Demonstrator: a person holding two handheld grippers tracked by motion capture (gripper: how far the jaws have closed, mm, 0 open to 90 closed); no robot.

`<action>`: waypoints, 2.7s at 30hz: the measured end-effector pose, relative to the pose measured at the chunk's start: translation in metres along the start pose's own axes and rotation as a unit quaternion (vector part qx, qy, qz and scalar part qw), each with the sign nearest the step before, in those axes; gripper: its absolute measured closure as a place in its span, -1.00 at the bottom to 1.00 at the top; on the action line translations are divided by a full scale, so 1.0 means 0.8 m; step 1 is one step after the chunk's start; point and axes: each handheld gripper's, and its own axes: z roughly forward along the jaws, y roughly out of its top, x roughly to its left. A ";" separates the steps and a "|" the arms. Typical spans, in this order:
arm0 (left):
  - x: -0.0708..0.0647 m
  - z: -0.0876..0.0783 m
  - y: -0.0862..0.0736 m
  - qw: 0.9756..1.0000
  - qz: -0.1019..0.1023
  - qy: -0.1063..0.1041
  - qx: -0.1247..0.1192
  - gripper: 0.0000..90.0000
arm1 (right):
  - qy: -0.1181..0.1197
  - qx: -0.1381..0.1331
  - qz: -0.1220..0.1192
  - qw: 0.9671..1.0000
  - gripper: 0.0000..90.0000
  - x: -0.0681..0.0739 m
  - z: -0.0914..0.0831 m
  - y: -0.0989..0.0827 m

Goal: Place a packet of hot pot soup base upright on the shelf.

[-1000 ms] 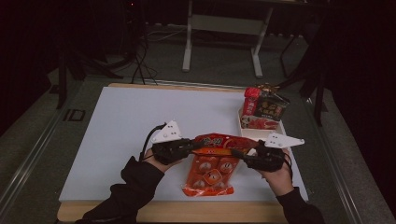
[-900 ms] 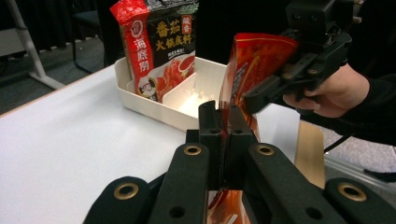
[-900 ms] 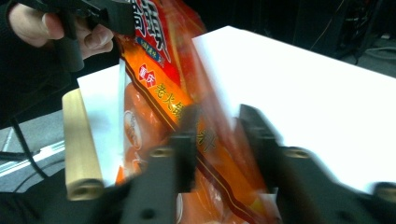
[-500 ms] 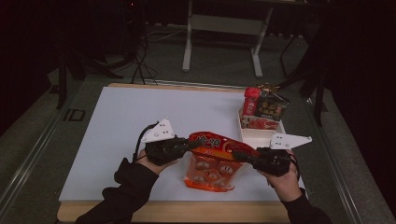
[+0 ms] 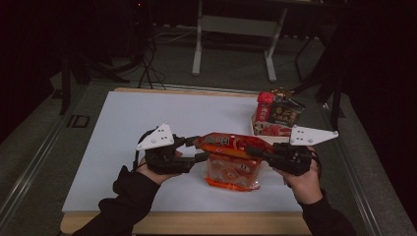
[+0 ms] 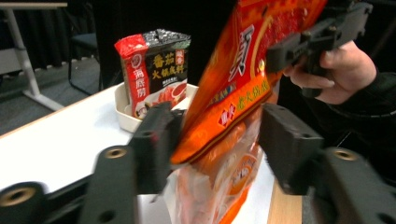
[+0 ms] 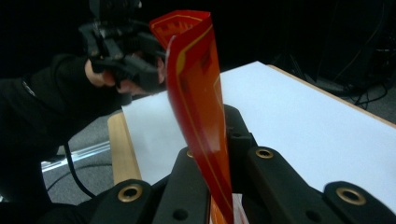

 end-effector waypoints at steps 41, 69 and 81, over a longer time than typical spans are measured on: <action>0.003 -0.005 -0.130 0.994 -0.072 0.044 0.067 -0.96 | -0.204 -0.072 0.054 0.975 1.00 -0.122 -0.108 0.022; 0.011 0.007 -0.152 0.991 -0.089 0.047 0.093 -0.96 | -0.228 -0.038 0.153 0.961 0.73 -0.154 -0.129 -0.093; 0.010 0.004 -0.157 0.992 -0.082 0.053 0.085 -0.96 | -0.242 -0.100 0.088 0.961 -0.41 -0.095 -0.146 -0.027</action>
